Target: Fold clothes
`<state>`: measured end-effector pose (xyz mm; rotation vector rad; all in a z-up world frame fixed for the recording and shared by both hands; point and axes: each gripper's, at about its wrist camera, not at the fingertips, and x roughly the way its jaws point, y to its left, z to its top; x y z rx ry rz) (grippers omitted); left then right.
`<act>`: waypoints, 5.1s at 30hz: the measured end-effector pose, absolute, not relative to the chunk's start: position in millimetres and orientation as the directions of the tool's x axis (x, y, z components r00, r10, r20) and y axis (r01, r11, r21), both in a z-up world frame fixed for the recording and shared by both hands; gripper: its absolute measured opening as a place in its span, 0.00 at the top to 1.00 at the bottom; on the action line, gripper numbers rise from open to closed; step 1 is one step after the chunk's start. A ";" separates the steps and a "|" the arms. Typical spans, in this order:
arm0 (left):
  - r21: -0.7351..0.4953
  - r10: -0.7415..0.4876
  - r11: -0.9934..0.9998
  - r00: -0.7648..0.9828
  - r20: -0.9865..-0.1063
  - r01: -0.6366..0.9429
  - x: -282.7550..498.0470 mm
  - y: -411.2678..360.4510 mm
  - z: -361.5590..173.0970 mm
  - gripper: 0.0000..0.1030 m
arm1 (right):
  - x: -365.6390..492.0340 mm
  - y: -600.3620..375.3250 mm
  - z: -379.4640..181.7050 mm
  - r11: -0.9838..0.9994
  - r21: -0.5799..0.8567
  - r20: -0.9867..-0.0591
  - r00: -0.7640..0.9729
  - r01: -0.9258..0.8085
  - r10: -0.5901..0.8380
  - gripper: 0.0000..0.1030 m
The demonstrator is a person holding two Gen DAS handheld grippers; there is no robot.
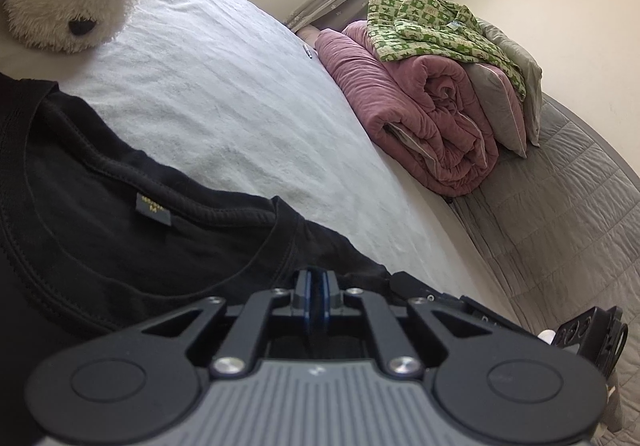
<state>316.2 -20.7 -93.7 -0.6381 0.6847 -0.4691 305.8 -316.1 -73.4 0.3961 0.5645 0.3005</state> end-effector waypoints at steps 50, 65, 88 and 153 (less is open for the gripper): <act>-0.438 -0.416 0.883 0.717 -0.560 0.171 333.4 -63.0 -68.3 0.96 | 293.4 -297.5 -55.4 0.947 0.058 -0.476 0.825 -0.316 0.304 0.72; -0.454 -0.434 0.872 0.722 -0.538 0.186 330.0 -73.7 -67.3 0.96 | 293.1 -278.0 -64.5 0.931 -0.041 -0.516 0.806 -0.362 0.290 1.00; -0.393 -0.629 0.770 0.500 -0.595 0.502 278.9 -78.4 -47.0 0.92 | 312.1 -319.1 -61.7 0.883 0.364 -0.553 0.694 -0.296 0.461 0.68; -0.384 -0.819 0.501 0.282 -0.501 0.776 224.1 -90.2 -57.5 0.92 | 316.0 -343.8 -63.0 0.869 0.427 -0.477 0.753 -0.252 0.453 0.71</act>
